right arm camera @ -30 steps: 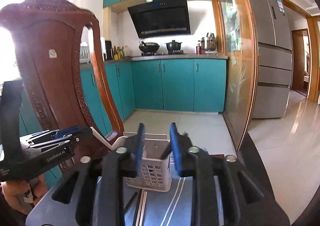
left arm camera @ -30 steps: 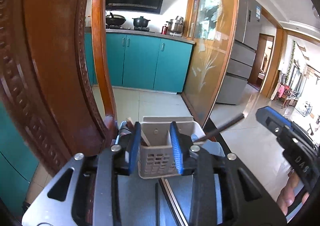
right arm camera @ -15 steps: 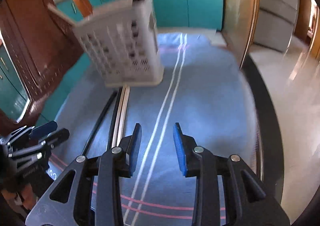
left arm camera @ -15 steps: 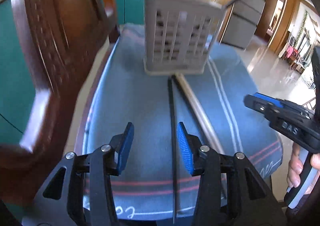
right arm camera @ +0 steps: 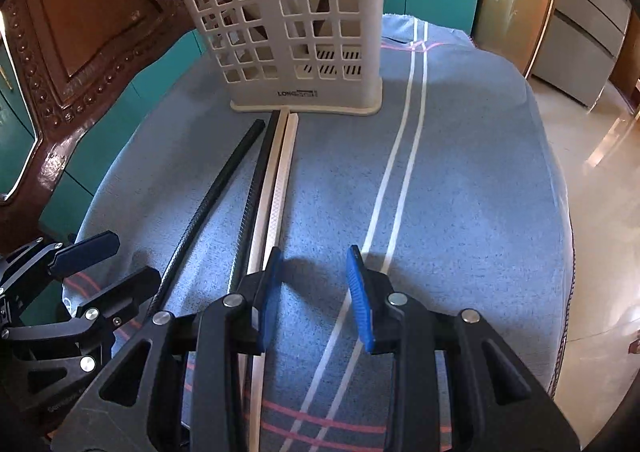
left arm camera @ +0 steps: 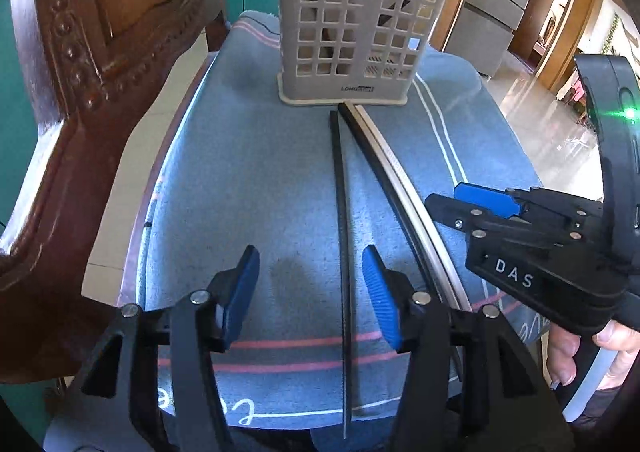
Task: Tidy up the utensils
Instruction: 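Move both open tools back down to the remaining chopsticks on the cloth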
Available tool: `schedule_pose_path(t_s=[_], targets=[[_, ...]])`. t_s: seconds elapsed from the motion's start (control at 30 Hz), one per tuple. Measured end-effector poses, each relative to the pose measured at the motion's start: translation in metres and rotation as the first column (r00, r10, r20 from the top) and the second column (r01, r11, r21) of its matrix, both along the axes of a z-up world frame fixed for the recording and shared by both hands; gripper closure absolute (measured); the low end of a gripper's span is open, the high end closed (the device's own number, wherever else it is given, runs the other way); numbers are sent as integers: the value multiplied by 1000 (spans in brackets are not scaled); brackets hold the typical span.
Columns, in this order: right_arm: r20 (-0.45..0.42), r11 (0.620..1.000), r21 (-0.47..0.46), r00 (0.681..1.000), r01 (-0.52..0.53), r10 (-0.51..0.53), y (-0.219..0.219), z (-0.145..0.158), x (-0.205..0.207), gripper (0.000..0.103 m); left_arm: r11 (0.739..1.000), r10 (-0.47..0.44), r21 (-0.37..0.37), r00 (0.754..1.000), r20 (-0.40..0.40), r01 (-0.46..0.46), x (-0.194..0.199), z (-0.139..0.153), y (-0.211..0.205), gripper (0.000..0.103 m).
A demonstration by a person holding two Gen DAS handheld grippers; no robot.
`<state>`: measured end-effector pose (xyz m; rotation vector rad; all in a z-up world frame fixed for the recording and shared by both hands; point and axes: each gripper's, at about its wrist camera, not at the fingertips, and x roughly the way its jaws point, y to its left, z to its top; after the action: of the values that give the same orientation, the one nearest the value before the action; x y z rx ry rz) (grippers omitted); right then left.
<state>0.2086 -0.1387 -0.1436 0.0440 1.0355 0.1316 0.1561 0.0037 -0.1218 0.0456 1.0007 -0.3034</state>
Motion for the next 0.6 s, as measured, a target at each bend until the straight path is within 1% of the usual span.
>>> schedule_pose_path(t_s=[0.3, 0.43, 0.6], targets=[[4, 1000, 4, 1000, -15, 15, 0, 5, 2, 70, 1000, -13, 6, 1000, -23, 13, 0, -6, -3, 46], [24, 999, 34, 999, -28, 27, 0, 12, 0, 70, 1000, -18, 11, 999, -37, 19, 2, -10, -6, 45], [5, 999, 8, 999, -38, 38, 6, 8, 1, 70, 1000, -21, 14, 999, -46, 21, 2, -11, -8, 44]])
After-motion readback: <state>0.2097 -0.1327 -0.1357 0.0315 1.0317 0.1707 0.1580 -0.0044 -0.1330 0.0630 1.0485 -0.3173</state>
